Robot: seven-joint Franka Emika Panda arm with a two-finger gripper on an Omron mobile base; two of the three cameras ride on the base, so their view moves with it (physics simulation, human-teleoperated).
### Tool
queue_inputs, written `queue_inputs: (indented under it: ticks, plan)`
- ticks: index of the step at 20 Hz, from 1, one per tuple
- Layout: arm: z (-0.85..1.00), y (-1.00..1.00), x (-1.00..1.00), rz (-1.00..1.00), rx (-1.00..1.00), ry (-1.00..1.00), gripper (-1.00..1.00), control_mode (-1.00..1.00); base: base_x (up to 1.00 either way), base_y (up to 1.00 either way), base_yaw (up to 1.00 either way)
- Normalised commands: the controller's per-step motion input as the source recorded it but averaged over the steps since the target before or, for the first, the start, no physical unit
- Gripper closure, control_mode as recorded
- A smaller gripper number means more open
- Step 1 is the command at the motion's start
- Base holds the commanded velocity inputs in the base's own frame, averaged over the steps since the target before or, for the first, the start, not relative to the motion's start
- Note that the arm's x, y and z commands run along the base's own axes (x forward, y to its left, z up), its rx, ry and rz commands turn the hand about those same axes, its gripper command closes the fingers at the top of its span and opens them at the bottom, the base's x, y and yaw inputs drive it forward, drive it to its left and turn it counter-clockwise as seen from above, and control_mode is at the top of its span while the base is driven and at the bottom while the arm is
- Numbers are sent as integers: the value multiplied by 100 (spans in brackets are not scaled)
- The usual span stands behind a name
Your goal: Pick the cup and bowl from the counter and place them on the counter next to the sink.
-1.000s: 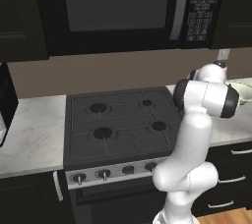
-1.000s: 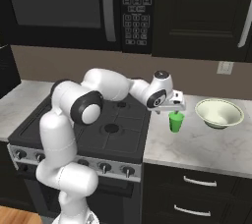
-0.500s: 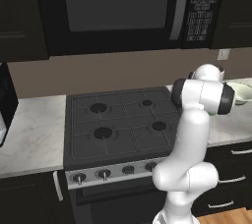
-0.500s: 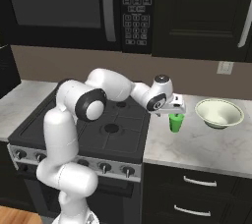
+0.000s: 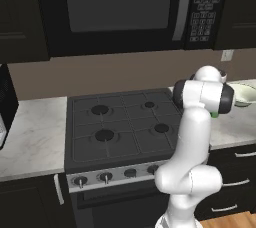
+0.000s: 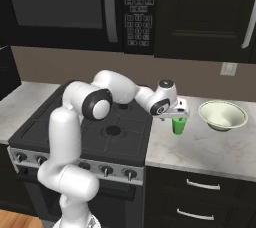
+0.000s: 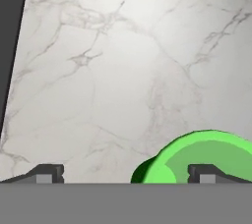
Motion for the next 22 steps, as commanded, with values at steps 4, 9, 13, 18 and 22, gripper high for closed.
queue_inputs:
  ticks: [4, 9, 13, 18, 22]
  plan:
    - [-12, -2, 2, 0, 0, 0, -100, -100, 0, 0, 0]
    - [0, 0, 0, 0, 0, 0, 100, -100, 0, 0, 0]
    - [0, 0, 0, 0, 0, 0, 100, -100, 0, 0, 0]
    - [0, 0, 0, 0, 0, 0, 100, -100, 0, 0, 0]
    - [0, 0, 0, 0, 0, 0, 100, -100, 0, 0, 0]
